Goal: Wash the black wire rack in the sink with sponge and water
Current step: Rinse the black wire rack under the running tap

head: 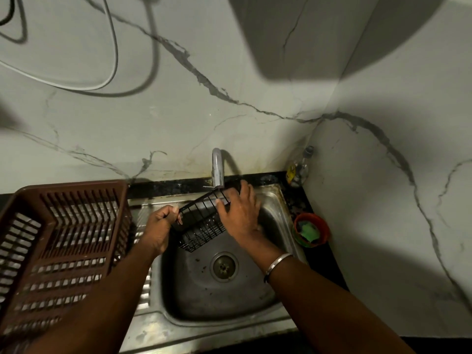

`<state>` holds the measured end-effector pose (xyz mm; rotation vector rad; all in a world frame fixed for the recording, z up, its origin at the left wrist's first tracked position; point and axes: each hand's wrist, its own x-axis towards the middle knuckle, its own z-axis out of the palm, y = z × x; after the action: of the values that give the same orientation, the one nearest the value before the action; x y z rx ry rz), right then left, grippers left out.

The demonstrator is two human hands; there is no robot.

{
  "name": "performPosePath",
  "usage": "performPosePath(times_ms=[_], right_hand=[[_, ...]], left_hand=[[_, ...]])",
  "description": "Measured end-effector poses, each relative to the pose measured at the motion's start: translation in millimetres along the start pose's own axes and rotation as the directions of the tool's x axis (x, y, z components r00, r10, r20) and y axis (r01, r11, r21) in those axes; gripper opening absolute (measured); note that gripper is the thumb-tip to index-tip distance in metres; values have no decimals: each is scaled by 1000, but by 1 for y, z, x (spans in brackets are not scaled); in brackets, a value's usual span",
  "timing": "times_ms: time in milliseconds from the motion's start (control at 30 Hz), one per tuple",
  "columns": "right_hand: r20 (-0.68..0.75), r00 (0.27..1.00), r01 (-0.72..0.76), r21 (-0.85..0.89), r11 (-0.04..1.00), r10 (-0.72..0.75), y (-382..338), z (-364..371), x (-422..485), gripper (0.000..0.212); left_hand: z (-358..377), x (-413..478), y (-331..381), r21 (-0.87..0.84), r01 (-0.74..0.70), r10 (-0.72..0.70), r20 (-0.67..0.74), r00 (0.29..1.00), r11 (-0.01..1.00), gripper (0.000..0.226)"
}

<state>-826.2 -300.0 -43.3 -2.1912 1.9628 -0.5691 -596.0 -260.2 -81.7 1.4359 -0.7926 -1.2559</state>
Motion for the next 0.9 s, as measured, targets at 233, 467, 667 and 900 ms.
performPosePath(times_ms=[233, 467, 667, 900], right_hand=[[-14, 994, 105, -135, 985, -108, -6, -2, 4, 47], [48, 970, 244, -254, 936, -240, -29, -3, -6, 43], [-6, 921, 383, -154, 911, -389, -5, 2, -24, 48], [-56, 943, 333, 90, 939, -329, 9, 4, -24, 61]], left_hand=[[2, -11, 3, 182, 71, -86, 75, 993, 981, 36], [61, 0, 45, 273, -76, 3, 258, 966, 959, 42], [75, 8, 39, 194, -30, -13, 213, 977, 981, 31], [77, 4, 28, 96, 36, -52, 170, 984, 995, 28]])
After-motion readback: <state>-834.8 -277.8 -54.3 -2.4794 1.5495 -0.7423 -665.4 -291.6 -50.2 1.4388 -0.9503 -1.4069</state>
